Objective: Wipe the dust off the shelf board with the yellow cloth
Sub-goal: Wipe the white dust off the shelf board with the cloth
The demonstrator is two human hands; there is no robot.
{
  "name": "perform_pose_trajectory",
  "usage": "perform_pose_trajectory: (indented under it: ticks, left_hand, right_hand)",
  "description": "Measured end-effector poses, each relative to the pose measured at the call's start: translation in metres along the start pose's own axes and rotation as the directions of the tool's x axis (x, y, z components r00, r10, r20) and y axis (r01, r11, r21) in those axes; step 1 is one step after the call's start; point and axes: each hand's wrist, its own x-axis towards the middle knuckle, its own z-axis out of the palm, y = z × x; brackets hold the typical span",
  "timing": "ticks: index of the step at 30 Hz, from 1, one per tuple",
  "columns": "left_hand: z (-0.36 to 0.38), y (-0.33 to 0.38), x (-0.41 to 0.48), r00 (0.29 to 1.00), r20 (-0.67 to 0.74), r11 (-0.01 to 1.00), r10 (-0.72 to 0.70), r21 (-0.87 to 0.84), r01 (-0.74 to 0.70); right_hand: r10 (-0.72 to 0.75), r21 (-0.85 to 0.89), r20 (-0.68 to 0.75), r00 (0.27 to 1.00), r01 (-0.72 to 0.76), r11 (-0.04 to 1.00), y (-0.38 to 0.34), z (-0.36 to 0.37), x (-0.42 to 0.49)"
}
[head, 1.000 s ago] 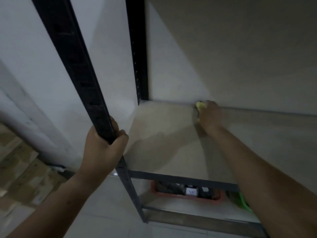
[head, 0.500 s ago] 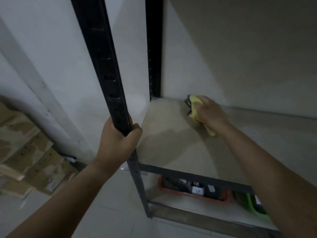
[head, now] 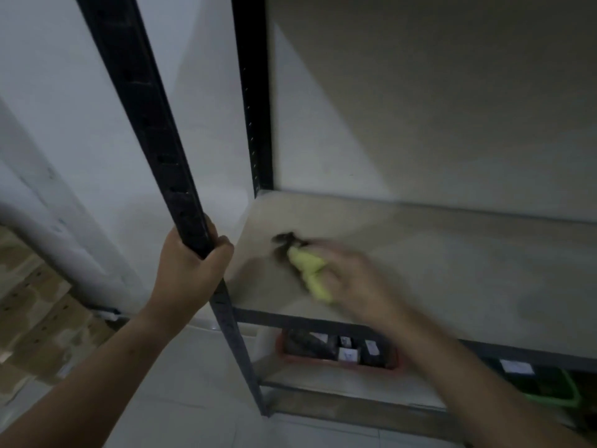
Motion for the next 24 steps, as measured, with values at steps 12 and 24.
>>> perform_pose_trajectory:
  ticks: [12, 24]
  left_hand:
    - [0.109, -0.015, -0.11, 0.864, 0.38, 0.717, 0.331, 0.494, -0.492]
    - [0.106, -0.058, -0.085, 0.811, 0.562, 0.445, 0.16, 0.693, -0.568]
  right_hand:
    - [0.227, -0.34, -0.382, 0.896, -0.364, 0.867, 0.053, -0.053, -0.079]
    - [0.604, -0.206, -0.553, 0.573, -0.797, 0.567, 0.136, -0.195, -0.136]
